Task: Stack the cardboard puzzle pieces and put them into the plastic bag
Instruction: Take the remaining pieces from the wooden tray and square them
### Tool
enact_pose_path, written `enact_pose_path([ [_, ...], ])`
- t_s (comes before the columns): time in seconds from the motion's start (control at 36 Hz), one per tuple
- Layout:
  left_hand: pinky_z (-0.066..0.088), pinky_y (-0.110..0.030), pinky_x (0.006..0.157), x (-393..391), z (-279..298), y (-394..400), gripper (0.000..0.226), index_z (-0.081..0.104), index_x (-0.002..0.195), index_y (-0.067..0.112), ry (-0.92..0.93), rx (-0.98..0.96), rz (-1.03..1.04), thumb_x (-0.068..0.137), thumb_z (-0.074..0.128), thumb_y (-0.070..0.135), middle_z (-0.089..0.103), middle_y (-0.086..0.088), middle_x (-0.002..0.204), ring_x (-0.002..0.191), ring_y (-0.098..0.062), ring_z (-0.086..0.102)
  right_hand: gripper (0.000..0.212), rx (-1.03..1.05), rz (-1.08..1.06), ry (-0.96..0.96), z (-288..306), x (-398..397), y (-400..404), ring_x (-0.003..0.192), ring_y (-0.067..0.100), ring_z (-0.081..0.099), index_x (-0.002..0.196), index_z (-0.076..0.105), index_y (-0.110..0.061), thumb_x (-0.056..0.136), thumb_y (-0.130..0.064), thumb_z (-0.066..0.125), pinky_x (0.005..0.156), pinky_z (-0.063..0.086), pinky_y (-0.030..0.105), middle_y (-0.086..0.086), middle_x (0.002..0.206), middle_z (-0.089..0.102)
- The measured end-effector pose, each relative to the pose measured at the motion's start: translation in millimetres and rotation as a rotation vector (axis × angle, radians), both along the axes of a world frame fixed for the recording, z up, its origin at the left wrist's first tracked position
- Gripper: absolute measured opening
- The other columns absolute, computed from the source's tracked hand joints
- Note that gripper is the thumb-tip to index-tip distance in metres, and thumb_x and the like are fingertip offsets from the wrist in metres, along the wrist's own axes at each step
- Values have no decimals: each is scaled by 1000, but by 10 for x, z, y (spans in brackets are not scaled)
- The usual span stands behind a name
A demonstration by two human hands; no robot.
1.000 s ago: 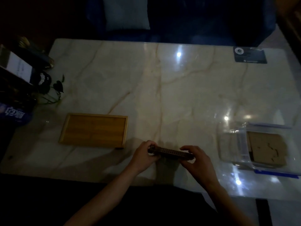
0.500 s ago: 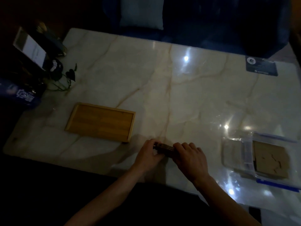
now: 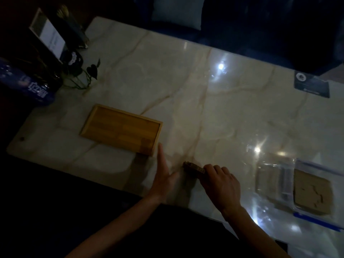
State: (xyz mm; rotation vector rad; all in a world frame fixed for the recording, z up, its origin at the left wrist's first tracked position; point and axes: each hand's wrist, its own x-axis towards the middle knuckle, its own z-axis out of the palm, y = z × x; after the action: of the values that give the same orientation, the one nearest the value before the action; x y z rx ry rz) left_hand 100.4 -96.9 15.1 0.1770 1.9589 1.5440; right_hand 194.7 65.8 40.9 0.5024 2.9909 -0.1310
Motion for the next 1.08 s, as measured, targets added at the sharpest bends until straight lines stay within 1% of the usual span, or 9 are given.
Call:
enact_pose_path([
  [0.17,19,-31,118,100,-24,117,94,7,146,32,-183,50,-341,71,55,5,8,9,158,145,-7,11,25,17,1,59,-13,37,-28,60,25,56,83,64,-20,72,-36,79,46,40,31,-1,69,60],
  [0.28,21,-16,108,-34,-74,18,93,8,149,35,-127,-9,-140,68,51,15,8,21,153,142,1,12,26,3,-2,52,-38,57,-30,63,25,57,84,63,-22,71,-37,79,47,42,32,-2,71,60],
  [0.42,18,-23,111,-68,-99,45,99,0,151,28,-151,-25,117,67,52,20,-2,17,153,142,-1,6,27,4,-13,65,-57,70,-43,64,25,58,81,61,-23,67,-37,80,48,41,31,-3,71,59],
  [0.5,33,-5,97,137,-111,131,101,2,151,14,-251,-76,-237,66,56,19,13,-3,158,136,-10,27,27,6,-17,79,-83,85,-35,64,25,58,81,60,-23,69,-39,78,49,41,31,-3,71,59],
  [0.58,37,-18,97,181,-134,162,108,-7,150,29,-280,-51,-385,65,59,16,21,-11,157,140,-21,29,27,15,-21,83,-94,101,-6,63,24,57,80,59,-25,69,-42,76,49,40,31,-4,71,59],
  [0.75,20,-43,119,-109,-46,46,97,3,149,33,-146,-38,118,68,55,23,-1,18,155,144,-5,8,30,0,-28,63,-87,115,-12,64,23,57,81,59,-25,65,-38,81,49,40,30,-5,71,59],
  [0.86,16,-40,120,-104,24,39,97,-2,150,30,-74,-63,312,70,49,16,-3,11,158,146,-8,4,29,-2,-39,64,-61,110,-33,64,22,57,81,60,-26,66,-39,81,50,41,30,-5,72,60],
  [0.97,27,0,96,94,40,187,88,-1,150,13,-232,-7,-71,83,50,-13,0,-5,160,139,-6,11,29,13,-46,68,-52,90,-33,63,24,58,79,60,-24,65,-39,80,49,41,30,-4,70,61],
  [1.08,38,-17,97,155,47,256,94,3,151,20,-366,-49,-341,80,57,-9,27,-3,151,134,-21,36,29,21,-49,71,-57,103,-14,64,25,59,78,60,-24,65,-41,80,51,42,31,-3,70,60],
])
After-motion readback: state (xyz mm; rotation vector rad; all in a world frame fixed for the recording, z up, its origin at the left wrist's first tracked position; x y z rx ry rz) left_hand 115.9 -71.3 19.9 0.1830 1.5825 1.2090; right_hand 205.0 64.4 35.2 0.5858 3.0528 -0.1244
